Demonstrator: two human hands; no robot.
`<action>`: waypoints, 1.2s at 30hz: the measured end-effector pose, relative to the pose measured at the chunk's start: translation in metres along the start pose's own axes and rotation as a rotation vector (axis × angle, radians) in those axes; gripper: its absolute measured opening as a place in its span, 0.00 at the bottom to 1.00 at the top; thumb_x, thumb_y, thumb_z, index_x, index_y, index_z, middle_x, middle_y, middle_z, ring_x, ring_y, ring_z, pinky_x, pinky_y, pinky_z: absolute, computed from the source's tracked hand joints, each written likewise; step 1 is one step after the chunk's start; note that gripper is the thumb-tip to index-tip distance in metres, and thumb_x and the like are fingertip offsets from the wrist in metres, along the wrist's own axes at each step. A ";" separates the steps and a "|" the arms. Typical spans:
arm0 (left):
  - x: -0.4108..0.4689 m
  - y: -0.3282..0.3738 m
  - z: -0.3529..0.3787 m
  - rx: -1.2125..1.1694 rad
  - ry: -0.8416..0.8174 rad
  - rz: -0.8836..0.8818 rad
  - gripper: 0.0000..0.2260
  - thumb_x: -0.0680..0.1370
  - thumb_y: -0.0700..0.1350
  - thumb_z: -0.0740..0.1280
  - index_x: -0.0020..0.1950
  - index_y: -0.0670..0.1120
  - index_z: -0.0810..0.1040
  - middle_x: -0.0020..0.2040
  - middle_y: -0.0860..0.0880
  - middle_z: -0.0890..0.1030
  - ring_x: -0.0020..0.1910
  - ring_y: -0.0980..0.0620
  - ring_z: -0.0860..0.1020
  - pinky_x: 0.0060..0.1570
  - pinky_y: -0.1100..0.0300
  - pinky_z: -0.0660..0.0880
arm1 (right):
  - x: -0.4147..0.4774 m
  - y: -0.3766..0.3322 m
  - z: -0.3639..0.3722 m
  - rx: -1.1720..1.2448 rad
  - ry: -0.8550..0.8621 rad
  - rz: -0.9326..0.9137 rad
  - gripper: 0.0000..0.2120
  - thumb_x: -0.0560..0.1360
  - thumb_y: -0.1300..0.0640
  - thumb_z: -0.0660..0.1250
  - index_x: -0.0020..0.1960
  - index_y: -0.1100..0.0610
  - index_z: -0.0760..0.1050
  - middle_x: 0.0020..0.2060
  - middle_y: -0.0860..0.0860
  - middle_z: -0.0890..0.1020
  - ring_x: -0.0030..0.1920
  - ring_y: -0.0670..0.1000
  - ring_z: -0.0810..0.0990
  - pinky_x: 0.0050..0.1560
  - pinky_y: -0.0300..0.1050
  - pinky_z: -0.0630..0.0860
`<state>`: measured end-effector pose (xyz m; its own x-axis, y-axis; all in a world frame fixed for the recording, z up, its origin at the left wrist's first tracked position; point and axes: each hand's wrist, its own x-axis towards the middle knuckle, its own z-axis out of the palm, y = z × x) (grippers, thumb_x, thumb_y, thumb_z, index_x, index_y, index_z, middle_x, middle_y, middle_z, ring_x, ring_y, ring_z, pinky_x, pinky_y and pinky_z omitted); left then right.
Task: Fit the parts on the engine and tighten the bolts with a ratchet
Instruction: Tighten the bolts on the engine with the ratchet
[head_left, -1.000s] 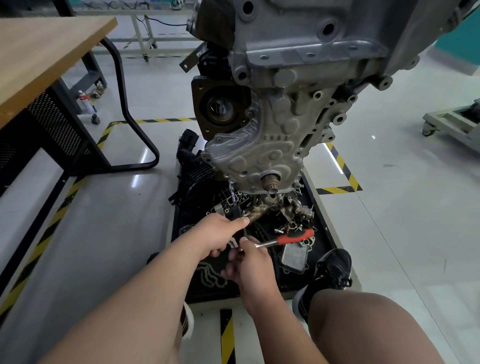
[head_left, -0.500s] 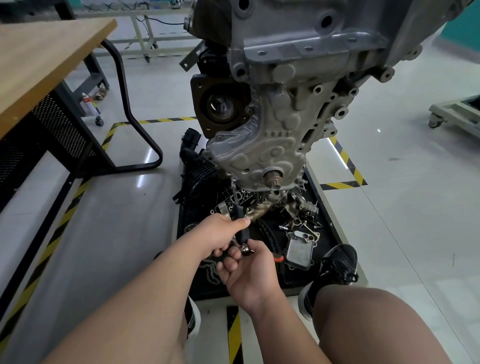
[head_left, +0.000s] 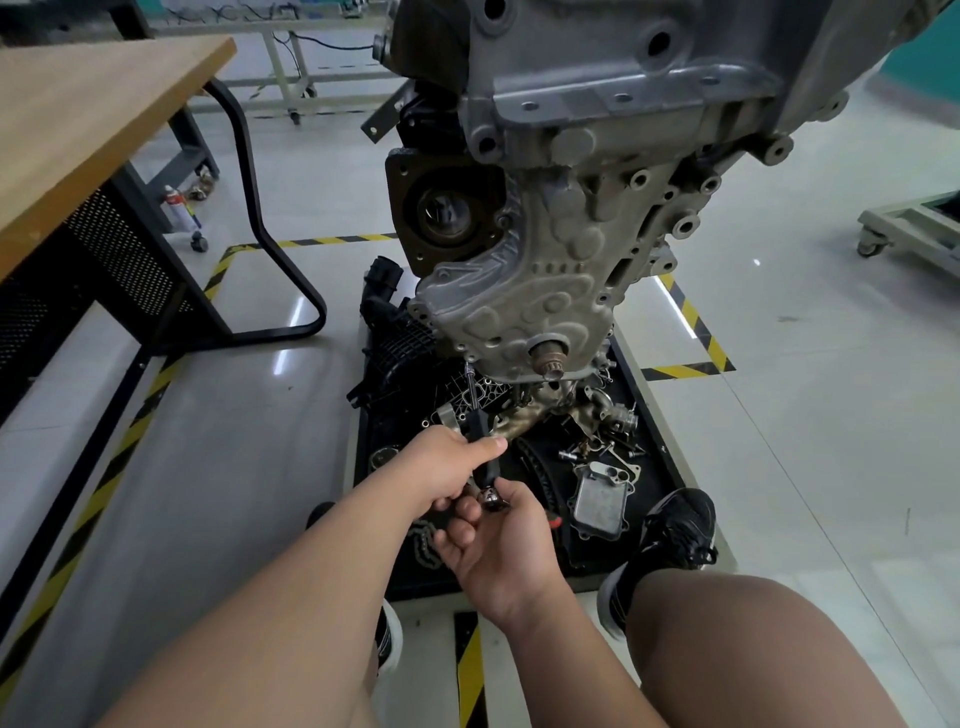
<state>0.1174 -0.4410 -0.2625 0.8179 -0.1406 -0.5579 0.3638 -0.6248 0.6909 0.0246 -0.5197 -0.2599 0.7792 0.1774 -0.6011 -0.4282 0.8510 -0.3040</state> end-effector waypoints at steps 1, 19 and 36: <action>0.000 0.000 0.000 0.001 0.004 0.002 0.19 0.74 0.63 0.68 0.35 0.48 0.73 0.17 0.54 0.68 0.16 0.55 0.63 0.20 0.68 0.61 | 0.000 0.000 -0.001 -0.042 0.027 -0.020 0.18 0.81 0.52 0.52 0.40 0.61 0.72 0.25 0.51 0.71 0.23 0.48 0.65 0.36 0.45 0.73; 0.000 0.001 0.004 -0.075 0.102 0.019 0.21 0.71 0.60 0.72 0.40 0.40 0.82 0.21 0.52 0.70 0.17 0.55 0.66 0.21 0.67 0.62 | -0.016 0.002 0.001 -0.986 0.304 -0.442 0.13 0.82 0.51 0.57 0.64 0.54 0.68 0.51 0.49 0.82 0.50 0.51 0.82 0.52 0.49 0.78; 0.007 -0.007 -0.006 -0.079 -0.038 0.007 0.22 0.72 0.64 0.68 0.38 0.44 0.79 0.21 0.50 0.70 0.21 0.52 0.66 0.21 0.66 0.60 | -0.010 0.001 0.010 0.056 0.151 0.055 0.21 0.83 0.49 0.54 0.42 0.61 0.77 0.28 0.51 0.77 0.23 0.47 0.69 0.32 0.42 0.71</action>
<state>0.1229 -0.4330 -0.2685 0.8038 -0.1748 -0.5686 0.3930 -0.5616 0.7282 0.0204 -0.5157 -0.2470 0.6758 0.1516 -0.7214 -0.4386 0.8692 -0.2282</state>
